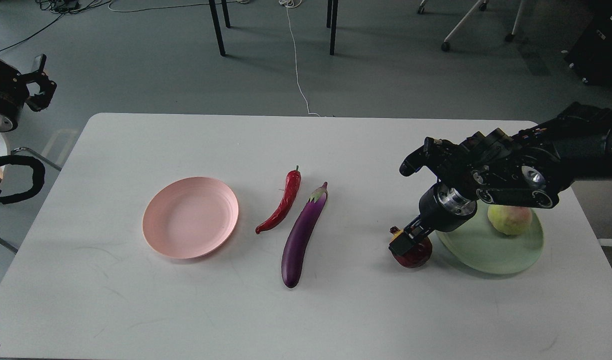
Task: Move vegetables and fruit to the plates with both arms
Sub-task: 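Move the red fruit onto the green plate and release it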
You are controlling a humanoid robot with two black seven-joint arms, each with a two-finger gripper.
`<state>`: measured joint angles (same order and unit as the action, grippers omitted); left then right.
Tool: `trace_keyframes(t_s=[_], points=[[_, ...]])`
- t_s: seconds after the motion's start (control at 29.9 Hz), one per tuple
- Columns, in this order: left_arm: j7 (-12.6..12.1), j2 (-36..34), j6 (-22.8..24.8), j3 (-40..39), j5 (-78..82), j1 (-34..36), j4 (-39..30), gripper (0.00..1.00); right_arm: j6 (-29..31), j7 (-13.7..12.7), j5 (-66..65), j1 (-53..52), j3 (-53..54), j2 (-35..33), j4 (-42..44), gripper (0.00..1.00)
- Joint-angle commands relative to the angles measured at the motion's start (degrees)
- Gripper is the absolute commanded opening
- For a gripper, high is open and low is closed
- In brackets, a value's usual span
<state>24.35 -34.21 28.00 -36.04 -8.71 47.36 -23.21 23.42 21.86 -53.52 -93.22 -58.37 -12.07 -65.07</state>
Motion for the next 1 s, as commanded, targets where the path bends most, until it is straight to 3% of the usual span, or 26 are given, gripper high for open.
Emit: trace_keyframes(t_s=[0.0,0.43,0.63,0.7,0.83,0.97], points=[[-0.2,-0.2,0.0,0.0,0.0,0.1,0.0,0.98,-0.3,0.0,0.1,0.1,-0.3,-0.7,-0.7,0.58],[-0.4,-0.2,0.0,0.0,0.1,0.5,0.0,0.98,-0.8,-0.2,-0.7,-4.2,3.0,-16.1,-3.3,0.58],[-0.3,-0.2,0.0,0.2,0.1,0.5,0.0,0.98,-1.8,-0.4,-6.5,0.7,3.2,-23.4,-3.9,0.59],[-0.3,-0.3,0.0,0.2,0.1,0.5,0.0,0.98,-4.0,-0.5,-6.7,2.2,4.0,-24.5,-3.4,0.64],[-0.3,-0.4,0.0,0.2,0.1,0.4,0.0,0.98,-6.2,-0.5,-6.8,3.5,4.6,-25.5,-3.0,0.87],[-0.1,-0.2,0.0,0.3,0.1,0.5,0.0,0.98,-6.2,-0.5,-6.5,3.5,5.7,-25.5,-3.0,0.94]])
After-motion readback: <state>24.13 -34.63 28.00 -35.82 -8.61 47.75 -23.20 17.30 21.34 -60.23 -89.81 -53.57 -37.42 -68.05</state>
